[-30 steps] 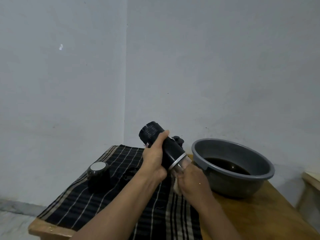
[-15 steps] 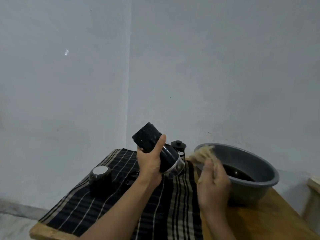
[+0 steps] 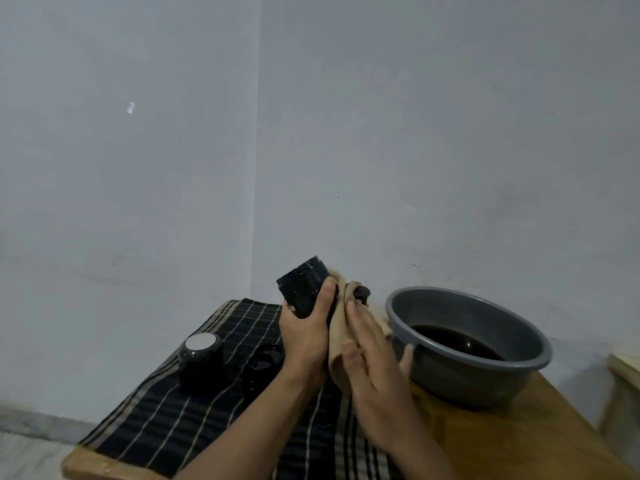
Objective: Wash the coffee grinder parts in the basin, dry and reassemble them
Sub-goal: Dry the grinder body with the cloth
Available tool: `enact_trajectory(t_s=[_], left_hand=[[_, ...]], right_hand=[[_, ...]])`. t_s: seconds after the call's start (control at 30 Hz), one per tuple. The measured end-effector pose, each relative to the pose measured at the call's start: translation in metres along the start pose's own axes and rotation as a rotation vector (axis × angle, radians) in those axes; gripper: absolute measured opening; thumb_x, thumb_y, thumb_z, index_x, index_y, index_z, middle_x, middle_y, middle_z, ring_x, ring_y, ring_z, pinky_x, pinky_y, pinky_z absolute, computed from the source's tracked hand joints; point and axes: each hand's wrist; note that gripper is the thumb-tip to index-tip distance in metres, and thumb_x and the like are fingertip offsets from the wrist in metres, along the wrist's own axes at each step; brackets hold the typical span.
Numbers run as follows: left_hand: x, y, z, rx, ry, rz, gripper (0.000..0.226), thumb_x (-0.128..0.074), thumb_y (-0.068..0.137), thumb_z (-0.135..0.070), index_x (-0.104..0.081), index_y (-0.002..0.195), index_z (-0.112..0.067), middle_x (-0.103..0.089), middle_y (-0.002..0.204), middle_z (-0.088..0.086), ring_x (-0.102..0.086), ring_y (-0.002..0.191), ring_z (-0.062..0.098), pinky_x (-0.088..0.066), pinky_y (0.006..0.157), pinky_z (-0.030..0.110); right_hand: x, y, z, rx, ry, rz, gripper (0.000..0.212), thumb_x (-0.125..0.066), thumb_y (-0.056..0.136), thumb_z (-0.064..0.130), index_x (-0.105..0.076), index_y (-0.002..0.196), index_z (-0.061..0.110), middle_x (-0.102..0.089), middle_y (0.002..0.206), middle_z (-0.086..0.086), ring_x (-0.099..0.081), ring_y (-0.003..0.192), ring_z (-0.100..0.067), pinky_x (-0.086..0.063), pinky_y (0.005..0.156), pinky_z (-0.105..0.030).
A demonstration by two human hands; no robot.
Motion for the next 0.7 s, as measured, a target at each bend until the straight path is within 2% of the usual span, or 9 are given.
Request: enact_trajectory(t_s=[0.07, 0.13, 0.2, 0.27, 0.33, 0.4, 0.5, 0.63, 0.7], left_hand=[[0.001, -0.003, 0.002, 0.043, -0.012, 0.056, 0.072, -0.083, 0.062, -0.056, -0.069, 0.113, -0.007, -0.078, 0.103, 0.014, -0.076, 0.094, 0.03, -0.063, 0.082, 0.043], [-0.003, -0.007, 0.003, 0.075, 0.001, 0.17, 0.074, -0.082, 0.064, -0.057, -0.069, 0.115, -0.005, -0.075, 0.108, 0.02, -0.074, 0.1, 0.036, -0.06, 0.09, 0.051], [-0.011, -0.012, 0.003, 0.059, 0.03, 0.212, 0.072, -0.08, 0.065, -0.055, -0.07, 0.115, -0.004, -0.076, 0.106, 0.018, -0.074, 0.099, 0.033, -0.061, 0.087, 0.044], [-0.015, -0.008, 0.003, 0.013, 0.116, 0.169, 0.065, -0.079, 0.067, -0.054, -0.07, 0.108, -0.004, -0.078, 0.095, 0.011, -0.076, 0.089, 0.023, -0.061, 0.072, 0.027], [-0.019, -0.002, 0.001, -0.008, 0.121, 0.122, 0.049, -0.08, 0.076, -0.045, -0.067, 0.103, -0.007, -0.076, 0.089, 0.008, -0.074, 0.077, 0.012, -0.056, 0.062, 0.018], [-0.019, -0.001, 0.002, 0.054, 0.1, 0.124, 0.049, -0.079, 0.082, -0.045, -0.064, 0.11, -0.007, -0.075, 0.098, 0.012, -0.075, 0.082, 0.013, -0.058, 0.07, 0.022], [-0.003, 0.004, 0.012, 0.158, -0.042, 0.337, 0.062, -0.074, 0.084, -0.048, -0.06, 0.133, -0.011, -0.069, 0.125, 0.02, -0.067, 0.113, 0.033, -0.053, 0.098, 0.046], [0.011, 0.003, 0.013, 0.06, -0.033, 0.445, 0.057, -0.079, 0.08, -0.028, -0.062, 0.132, -0.015, -0.074, 0.118, 0.014, -0.071, 0.107, 0.03, -0.058, 0.085, 0.04], [0.003, -0.004, 0.012, 0.028, 0.0, 0.501, 0.056, -0.076, 0.083, -0.034, -0.063, 0.13, -0.006, -0.073, 0.119, 0.018, -0.071, 0.108, 0.032, -0.059, 0.088, 0.039]], right_hand=[[0.012, 0.012, -0.009, -0.045, 0.083, -0.084, 0.057, -0.005, 0.079, 0.093, -0.01, 0.134, 0.08, -0.02, 0.15, 0.043, -0.019, 0.148, 0.005, 0.006, 0.123, -0.059], [0.026, 0.029, -0.013, -0.155, 0.179, -0.115, 0.063, -0.011, 0.071, 0.099, -0.011, 0.13, 0.078, -0.028, 0.152, 0.025, -0.024, 0.149, -0.012, -0.015, 0.122, -0.06], [0.031, 0.037, -0.011, -0.188, 0.221, -0.073, 0.065, -0.009, 0.074, 0.095, -0.013, 0.134, 0.07, -0.01, 0.164, 0.022, 0.0, 0.155, -0.014, -0.009, 0.124, -0.059], [0.019, 0.029, -0.001, -0.134, 0.207, -0.054, 0.061, -0.009, 0.092, 0.077, -0.006, 0.149, 0.058, 0.006, 0.162, 0.028, 0.023, 0.148, -0.002, 0.004, 0.126, -0.051], [-0.002, 0.017, 0.012, 0.041, 0.032, -0.118, 0.061, -0.006, 0.102, 0.06, 0.011, 0.157, 0.038, 0.022, 0.162, 0.024, 0.028, 0.146, 0.005, 0.009, 0.126, -0.035], [-0.012, 0.014, 0.011, 0.083, -0.031, -0.174, 0.064, -0.005, 0.102, 0.057, 0.018, 0.156, 0.031, 0.026, 0.163, 0.018, 0.024, 0.148, 0.004, 0.006, 0.126, -0.031], [0.01, 0.035, -0.005, -0.121, 0.147, -0.254, 0.078, -0.012, 0.094, 0.074, 0.004, 0.16, 0.036, -0.006, 0.167, 0.014, -0.011, 0.154, -0.01, -0.023, 0.123, -0.041], [0.032, 0.044, -0.011, -0.209, 0.608, -0.222, 0.074, -0.025, 0.088, 0.073, -0.053, 0.142, 0.032, -0.062, 0.138, 0.005, -0.056, 0.129, -0.012, -0.044, 0.111, -0.041], [0.025, 0.038, -0.001, -0.189, 0.653, -0.219, 0.073, -0.024, 0.087, 0.071, -0.052, 0.142, 0.032, -0.063, 0.135, 0.005, -0.057, 0.127, -0.01, -0.045, 0.111, -0.04]])
Point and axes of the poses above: each hand's wrist, its own y-axis towards the middle knuckle, its own x-axis out of the back of the hand, z = x × y
